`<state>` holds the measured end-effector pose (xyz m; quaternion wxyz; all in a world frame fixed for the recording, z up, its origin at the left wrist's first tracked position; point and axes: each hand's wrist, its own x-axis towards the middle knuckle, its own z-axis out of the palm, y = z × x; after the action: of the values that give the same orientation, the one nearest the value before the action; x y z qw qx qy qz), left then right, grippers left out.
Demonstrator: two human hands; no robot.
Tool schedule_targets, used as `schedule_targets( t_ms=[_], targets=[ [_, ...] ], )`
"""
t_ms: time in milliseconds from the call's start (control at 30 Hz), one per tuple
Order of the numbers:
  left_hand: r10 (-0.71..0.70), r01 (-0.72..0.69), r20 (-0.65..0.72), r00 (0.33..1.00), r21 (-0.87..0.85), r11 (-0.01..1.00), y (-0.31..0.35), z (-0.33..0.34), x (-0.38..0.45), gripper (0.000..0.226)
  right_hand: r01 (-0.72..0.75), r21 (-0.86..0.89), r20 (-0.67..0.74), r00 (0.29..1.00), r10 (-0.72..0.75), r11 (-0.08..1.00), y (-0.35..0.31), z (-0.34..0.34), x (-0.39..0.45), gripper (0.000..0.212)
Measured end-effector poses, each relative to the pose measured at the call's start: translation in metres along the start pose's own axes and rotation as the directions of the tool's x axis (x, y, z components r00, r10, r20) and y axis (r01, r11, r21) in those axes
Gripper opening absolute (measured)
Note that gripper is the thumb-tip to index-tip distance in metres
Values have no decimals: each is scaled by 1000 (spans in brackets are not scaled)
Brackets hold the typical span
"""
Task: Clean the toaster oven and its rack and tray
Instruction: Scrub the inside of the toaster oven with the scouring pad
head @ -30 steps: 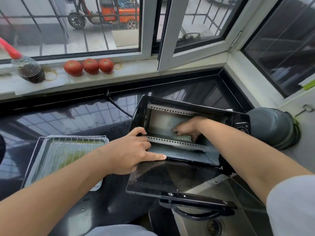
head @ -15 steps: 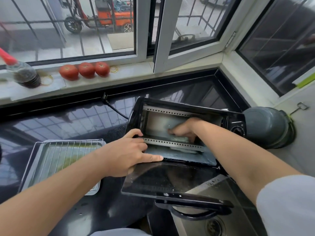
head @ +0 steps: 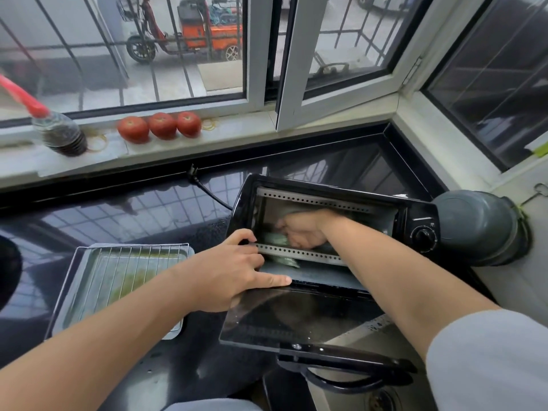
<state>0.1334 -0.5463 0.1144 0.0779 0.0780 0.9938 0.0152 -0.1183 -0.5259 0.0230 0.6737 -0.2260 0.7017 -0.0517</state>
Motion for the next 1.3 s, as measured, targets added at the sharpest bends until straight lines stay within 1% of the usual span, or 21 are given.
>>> schedule_targets(
  t_ms=[67,100,133,167,233,267,333,367,400,467,533,600,667,700,800,867,967,1067,1200,1267,1300],
  targets=[
    [2,-2,-13,1000,8,1000,-2,-1,0,86,-99,-130,-60,994,92,987,11,-15,-5,57],
    [8,-8,-19,1000,11,1000,-3,0,0,86,-127,-199,-58,991,118,972,13,-19,-10,58],
    [15,-15,-22,1000,16,1000,-4,0,0,87,-123,-216,-24,992,121,969,13,-21,-9,53],
    [21,-20,-22,1000,23,1000,-4,2,-1,89,-79,-179,-6,997,79,981,10,-17,-8,44],
    [26,-26,-12,1000,39,999,-3,4,-2,91,-21,-12,-3,1000,21,1000,0,-4,-6,33],
    [27,-27,-12,1000,47,999,-2,4,-2,92,-14,39,-4,1000,15,999,-3,5,-8,34],
    [33,-32,-19,999,55,998,-2,5,-1,92,1,20,-49,999,0,1000,0,7,-17,45],
    [34,-33,-10,999,44,998,-1,5,-1,92,-35,-32,-70,997,33,999,6,2,-21,49],
    [29,-29,-9,1000,31,999,-1,4,0,92,-122,-113,-79,990,114,986,12,-6,-23,52],
    [15,-15,-49,999,16,1000,-3,2,-1,83,-308,-280,-114,951,288,909,25,-26,-25,56],
    [-4,4,-107,994,-1,1000,-3,-1,-1,75,-407,-376,-147,913,380,833,30,-32,-29,59],
    [-12,11,-82,997,-18,1000,0,-2,0,77,-408,-485,-235,913,334,773,24,-26,-39,65],
    [-11,10,-36,999,-35,999,2,0,-1,77,-390,-616,-351,914,204,684,23,-25,-39,67],
    [-8,7,-41,999,-27,1000,2,1,-2,77,-377,-655,-362,917,166,655,24,-27,-38,69],
    [4,-5,-58,998,-10,1000,2,4,-3,78,-366,-594,-363,917,167,717,25,-37,-33,87],
    [6,-8,-112,994,-20,1000,1,3,-2,75,-370,-547,-350,916,197,751,22,-37,-35,94],
    [-5,-2,-177,984,-36,999,-3,-1,1,78,-354,-501,-273,931,244,790,21,-32,-42,89],
    [-10,2,-138,990,-61,998,-5,-3,2,79,-391,-518,-284,918,278,761,24,-30,-45,81],
    [-12,3,-118,993,-78,997,-2,-6,2,79,-419,-537,-224,908,355,732,21,-30,-43,94],
    [-10,4,-94,995,-69,998,0,-4,1,80,-370,-525,-205,929,308,766,22,-32,-40,91],
    [-9,3,-92,996,-63,998,1,-3,0,80,-334,-524,-217,942,256,784,23,-32,-38,83]
  ],
)
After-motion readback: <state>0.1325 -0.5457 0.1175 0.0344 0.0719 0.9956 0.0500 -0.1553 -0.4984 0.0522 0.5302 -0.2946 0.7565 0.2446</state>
